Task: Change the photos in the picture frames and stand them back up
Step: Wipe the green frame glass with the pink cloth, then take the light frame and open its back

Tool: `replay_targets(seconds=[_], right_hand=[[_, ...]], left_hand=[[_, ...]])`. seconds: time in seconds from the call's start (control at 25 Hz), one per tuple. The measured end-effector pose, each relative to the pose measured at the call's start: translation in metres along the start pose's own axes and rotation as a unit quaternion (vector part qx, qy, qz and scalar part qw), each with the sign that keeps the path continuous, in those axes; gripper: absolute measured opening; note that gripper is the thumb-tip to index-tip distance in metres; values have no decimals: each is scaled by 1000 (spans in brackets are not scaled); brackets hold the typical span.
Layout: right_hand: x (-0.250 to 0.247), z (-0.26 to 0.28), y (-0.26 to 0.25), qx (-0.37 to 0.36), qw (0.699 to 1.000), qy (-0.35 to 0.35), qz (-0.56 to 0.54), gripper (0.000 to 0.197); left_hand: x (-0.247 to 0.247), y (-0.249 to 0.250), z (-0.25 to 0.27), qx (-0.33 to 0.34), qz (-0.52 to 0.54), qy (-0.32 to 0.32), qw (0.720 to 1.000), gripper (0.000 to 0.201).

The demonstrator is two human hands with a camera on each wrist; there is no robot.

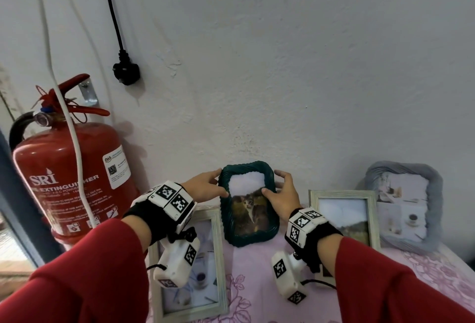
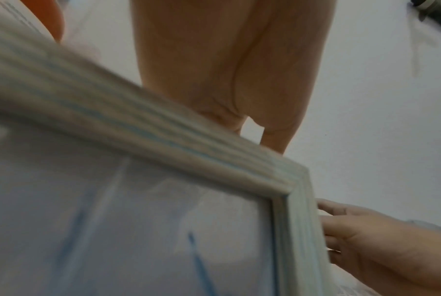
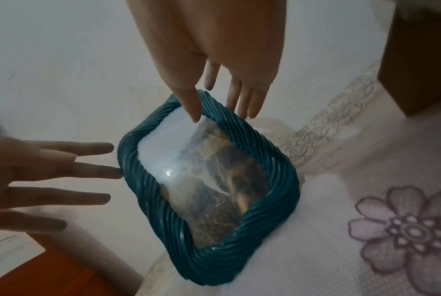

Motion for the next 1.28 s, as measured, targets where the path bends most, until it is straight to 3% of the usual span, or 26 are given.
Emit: replay_targets(seconds=[0.28, 0.48, 0.64, 0.84, 0.96, 1.04, 1.16, 1.28], right_hand=[[-7, 11, -23, -4, 997, -10, 80, 68], [-11, 33, -58, -85, 992, 16, 90, 50], [-3, 53, -81, -112, 993, 9, 34, 36], [21, 83, -74, -44, 996, -36, -70, 25], [39, 102, -55, 14, 991, -86, -101, 24], [53, 116, -41, 46, 985, -129, -109, 27], [68, 135, -24, 69, 974, -190, -105, 41], [75, 144, -14, 53, 976, -209, -45, 50]], left_hand=[[-12, 3, 23, 4, -16, 35, 999, 69], [-27, 2, 44, 21, -9, 97, 995, 58], [-39, -3, 64, 33, 17, 156, 987, 48], [-42, -28, 92, 28, 24, 228, 973, 45], [-33, -52, 108, -1, 25, 285, 958, 53], [-23, -71, 117, -17, 81, 310, 947, 60], [-6, -98, 122, -22, 208, 309, 928, 63], [10, -115, 123, -36, 259, 268, 927, 47]])
Point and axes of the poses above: each hand's wrist, its own z-axis away from the middle knuckle, its own x-axis out of the palm, y = z × x, the point moved 7 cm from there along -z, towards the middle knuckle, and after that the axes turned 2 degrees about x, right-handed, at the moved point
